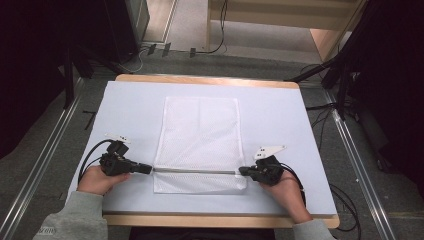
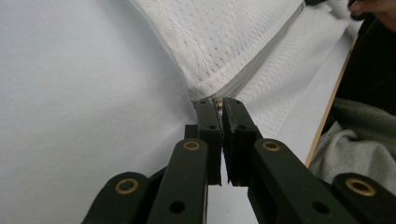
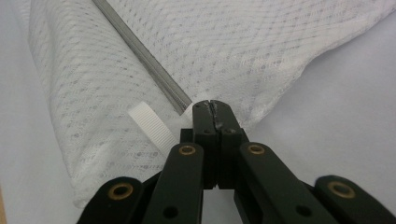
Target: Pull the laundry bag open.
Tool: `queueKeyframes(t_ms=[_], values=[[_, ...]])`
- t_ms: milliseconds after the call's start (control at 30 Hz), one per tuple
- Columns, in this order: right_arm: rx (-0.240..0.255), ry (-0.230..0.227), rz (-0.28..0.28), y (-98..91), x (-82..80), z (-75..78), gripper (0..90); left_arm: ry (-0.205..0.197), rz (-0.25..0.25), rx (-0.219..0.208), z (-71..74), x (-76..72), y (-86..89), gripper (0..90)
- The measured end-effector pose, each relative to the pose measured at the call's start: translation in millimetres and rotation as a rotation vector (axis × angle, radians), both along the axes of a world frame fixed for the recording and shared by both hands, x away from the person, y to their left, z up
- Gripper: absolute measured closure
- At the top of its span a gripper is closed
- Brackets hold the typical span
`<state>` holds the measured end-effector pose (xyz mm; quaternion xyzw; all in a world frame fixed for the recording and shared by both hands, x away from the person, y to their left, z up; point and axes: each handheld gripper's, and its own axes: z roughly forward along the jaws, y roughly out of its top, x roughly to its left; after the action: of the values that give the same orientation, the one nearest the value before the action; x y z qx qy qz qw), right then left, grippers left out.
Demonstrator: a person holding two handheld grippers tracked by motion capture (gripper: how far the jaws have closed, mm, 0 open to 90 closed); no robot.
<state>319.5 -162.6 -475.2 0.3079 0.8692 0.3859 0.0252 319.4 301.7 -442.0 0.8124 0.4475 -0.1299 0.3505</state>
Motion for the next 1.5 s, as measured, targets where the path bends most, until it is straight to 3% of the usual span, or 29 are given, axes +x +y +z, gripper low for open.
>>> queueKeyframes(t_ms=[100, 200, 267, 333, 433, 500, 633, 800, 1067, 1200, 1500], values=[[-0.008, 0.004, 0.007, 0.6, 0.9, 1.0, 89.3, -0.007, -0.003, -0.005, -1.5, 0.6, -1.3, 86.7], [-0.012, 0.021, 0.030, 4.0, 0.6, 5.2, 77.4, -0.031, -0.009, -0.027, -0.1, 0.3, -1.8, 77.2], [-0.014, -0.023, 0.045, 4.9, 0.1, 10.1, 76.3, -0.054, -0.001, -0.044, 1.5, 0.8, -1.3, 71.9], [0.012, -0.053, 0.030, 3.2, 1.4, 14.5, 70.8, -0.098, 0.011, -0.043, 3.7, 0.4, -0.8, 65.7], [0.008, -0.043, -0.013, -0.7, 3.5, 15.3, 63.9, -0.173, 0.037, -0.042, 8.2, 0.2, 1.1, 55.5], [0.002, -0.044, -0.028, -4.0, 6.1, 13.7, 58.2, -0.215, 0.052, -0.028, 9.6, 0.2, 1.7, 50.3], [0.025, -0.061, -0.081, -12.2, 10.7, 15.3, 47.7, -0.268, 0.071, 0.038, 7.8, 1.0, 2.1, 42.0], [0.043, -0.076, -0.149, -24.7, 16.5, 14.9, 41.5, -0.272, 0.116, 0.073, 5.1, 5.2, 7.8, 37.1], [0.034, -0.055, -0.281, -44.7, 24.2, 11.4, 37.2, -0.291, 0.197, 0.117, 2.9, 9.7, 22.9, 35.4], [0.038, -0.063, -0.303, -49.0, 26.1, 10.6, 36.0, -0.297, 0.220, 0.135, 1.6, 10.9, 26.1, 33.7], [0.029, -0.057, -0.299, -48.0, 27.3, 8.1, 34.6, -0.309, 0.218, 0.175, -2.0, 12.1, 26.8, 30.2]])
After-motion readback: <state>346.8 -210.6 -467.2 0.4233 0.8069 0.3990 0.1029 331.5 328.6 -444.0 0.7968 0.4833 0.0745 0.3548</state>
